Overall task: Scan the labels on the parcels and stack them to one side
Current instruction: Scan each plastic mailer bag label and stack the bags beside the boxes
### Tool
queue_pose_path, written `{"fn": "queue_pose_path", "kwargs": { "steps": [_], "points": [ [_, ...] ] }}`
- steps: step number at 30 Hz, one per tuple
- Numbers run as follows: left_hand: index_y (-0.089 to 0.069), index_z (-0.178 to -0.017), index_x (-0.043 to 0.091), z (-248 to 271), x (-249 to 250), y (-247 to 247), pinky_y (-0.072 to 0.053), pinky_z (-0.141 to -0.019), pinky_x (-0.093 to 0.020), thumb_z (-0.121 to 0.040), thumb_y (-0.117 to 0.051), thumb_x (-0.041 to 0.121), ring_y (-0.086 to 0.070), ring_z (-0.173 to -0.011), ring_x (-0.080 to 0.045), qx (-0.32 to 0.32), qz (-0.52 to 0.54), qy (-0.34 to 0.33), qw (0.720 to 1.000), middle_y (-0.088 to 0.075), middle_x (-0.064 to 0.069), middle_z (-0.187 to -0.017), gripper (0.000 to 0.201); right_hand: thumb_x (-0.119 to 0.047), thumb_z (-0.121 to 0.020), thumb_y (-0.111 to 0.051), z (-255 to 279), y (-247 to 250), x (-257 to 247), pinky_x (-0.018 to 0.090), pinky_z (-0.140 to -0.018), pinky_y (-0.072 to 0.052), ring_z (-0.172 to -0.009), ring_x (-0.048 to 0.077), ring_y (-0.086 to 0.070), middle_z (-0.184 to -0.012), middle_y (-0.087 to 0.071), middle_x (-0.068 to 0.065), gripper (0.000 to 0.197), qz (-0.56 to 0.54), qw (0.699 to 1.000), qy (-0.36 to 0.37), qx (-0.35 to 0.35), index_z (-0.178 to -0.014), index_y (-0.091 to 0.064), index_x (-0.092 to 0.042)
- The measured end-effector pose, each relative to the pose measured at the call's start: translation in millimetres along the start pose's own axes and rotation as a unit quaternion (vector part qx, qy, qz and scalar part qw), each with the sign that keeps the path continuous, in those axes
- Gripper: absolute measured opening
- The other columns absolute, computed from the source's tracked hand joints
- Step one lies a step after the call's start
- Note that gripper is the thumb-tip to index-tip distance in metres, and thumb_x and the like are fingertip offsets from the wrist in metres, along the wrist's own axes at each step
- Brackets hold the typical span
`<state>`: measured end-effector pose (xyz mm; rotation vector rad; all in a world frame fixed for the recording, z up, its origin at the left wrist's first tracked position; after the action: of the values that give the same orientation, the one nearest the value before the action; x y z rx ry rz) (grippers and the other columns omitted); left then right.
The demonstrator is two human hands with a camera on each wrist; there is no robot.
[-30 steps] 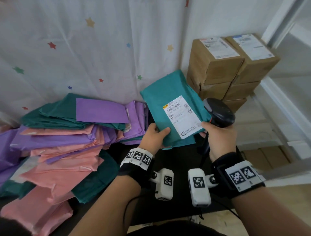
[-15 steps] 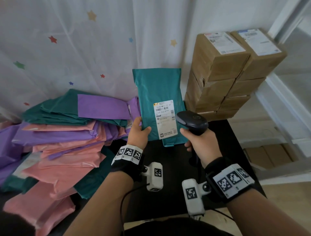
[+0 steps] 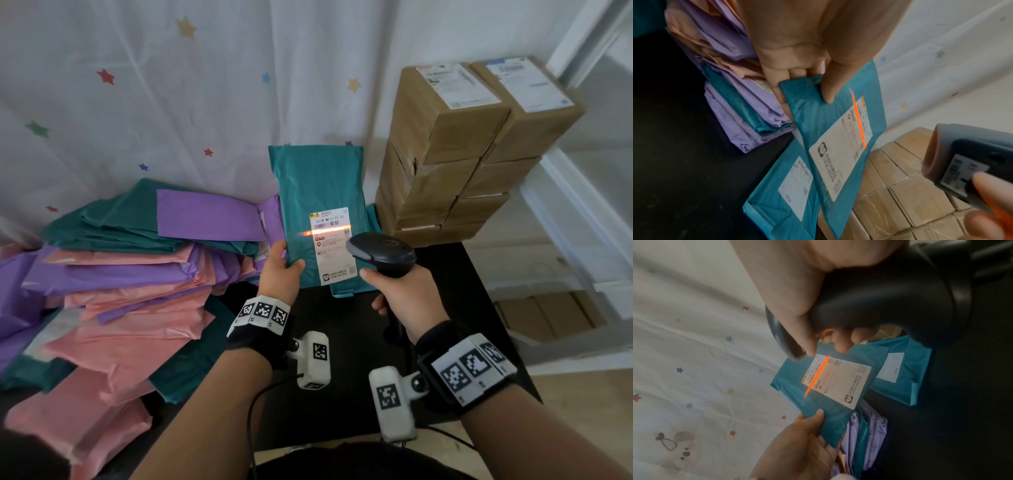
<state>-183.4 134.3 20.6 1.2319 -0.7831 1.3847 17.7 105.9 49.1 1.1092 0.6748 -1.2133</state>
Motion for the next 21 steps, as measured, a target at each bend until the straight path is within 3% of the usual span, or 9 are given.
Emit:
{"fn": "queue_pose_path", "kwargs": {
  "steps": [3, 7, 13, 16, 19, 21],
  "points": [
    [-0.049, -0.115, 0.013, -2.4, -2.2, 0.1, -0.055, -0.083, -0.036, -0.094, -0.050, -0.002, -0.065, -0.102, -0.029, 0.000, 0.001, 0.000, 1.000, -0.064, -0.018, -0.118, 0.026, -0.033, -0.085, -0.075, -1.6, 0.4, -0.7, 0.023, -0.052, -0.050, -0.050, 0.008, -0.062, -0.060, -0.068, 0.000, 0.019, 0.006, 1.000, 0.000, 0.000, -0.081, -0.056, -0.036],
    [-0.050, -0.115, 0.014, -7.6, -7.1, -0.4, -0.055, -0.072, -0.026, -0.093, -0.051, -0.002, -0.066, -0.099, -0.027, 0.003, 0.004, 0.007, 1.000, -0.065, -0.016, -0.117, 0.027, -0.034, -0.084, -0.076, -4.7, 1.4, 0.8, 0.019, -0.047, -0.048, -0.044, 0.003, -0.061, -0.052, -0.067, -0.007, 0.019, 0.006, 1.000, -0.002, 0.004, -0.080, -0.057, -0.036],
    [-0.050, -0.115, 0.014, -15.7, -12.4, -7.4, -0.055, -0.083, -0.037, -0.092, -0.051, -0.003, -0.066, -0.099, -0.030, 0.003, 0.010, 0.020, 1.000, -0.065, -0.017, -0.117, 0.028, -0.033, -0.082, -0.077, -11.2, 4.1, 3.4, 0.021, -0.049, -0.048, -0.044, 0.004, -0.061, -0.054, -0.068, -0.008, 0.019, 0.001, 1.000, -0.009, 0.011, -0.081, -0.059, -0.035],
    [-0.051, -0.121, 0.007, -22.2, -17.5, -14.3, -0.053, -0.090, -0.040, -0.091, -0.052, -0.004, -0.064, -0.102, -0.030, -0.006, -0.016, 0.036, 0.999, -0.063, -0.018, -0.121, 0.031, -0.032, -0.083, -0.077, -15.6, 7.8, 5.0, 0.021, -0.051, -0.050, -0.046, 0.004, -0.063, -0.062, -0.069, -0.004, 0.019, -0.002, 1.000, -0.018, 0.020, -0.081, -0.058, -0.035],
    [-0.050, -0.124, -0.001, -28.0, -27.1, -26.5, -0.048, -0.083, -0.029, -0.091, -0.053, -0.002, -0.061, -0.100, -0.026, -0.028, -0.083, 0.065, 0.994, -0.061, -0.018, -0.123, 0.033, -0.031, -0.082, -0.077, -20.2, 16.2, 10.5, 0.022, -0.052, -0.052, -0.049, 0.006, -0.065, -0.061, -0.070, -0.006, 0.016, -0.014, 0.999, -0.029, 0.035, -0.083, -0.061, -0.031],
    [-0.050, -0.126, -0.002, -32.5, -33.7, -37.8, -0.045, -0.081, -0.025, -0.092, -0.053, 0.001, -0.060, -0.107, -0.029, -0.045, -0.117, 0.084, 0.989, -0.060, -0.018, -0.125, 0.034, -0.030, -0.081, -0.078, -23.6, 23.0, 15.2, 0.021, -0.051, -0.051, -0.050, 0.006, -0.066, -0.060, -0.070, -0.007, 0.016, -0.014, 0.998, -0.040, 0.042, -0.084, -0.062, -0.030]
  ]
}}
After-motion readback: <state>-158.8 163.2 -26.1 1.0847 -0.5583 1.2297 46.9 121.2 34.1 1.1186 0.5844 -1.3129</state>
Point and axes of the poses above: each hand's wrist, its own z-axis away from the middle knuckle, its own y-axis out of the back of the hand, x = y × z, the point moved 3 cm from there along -z, towards the middle knuckle
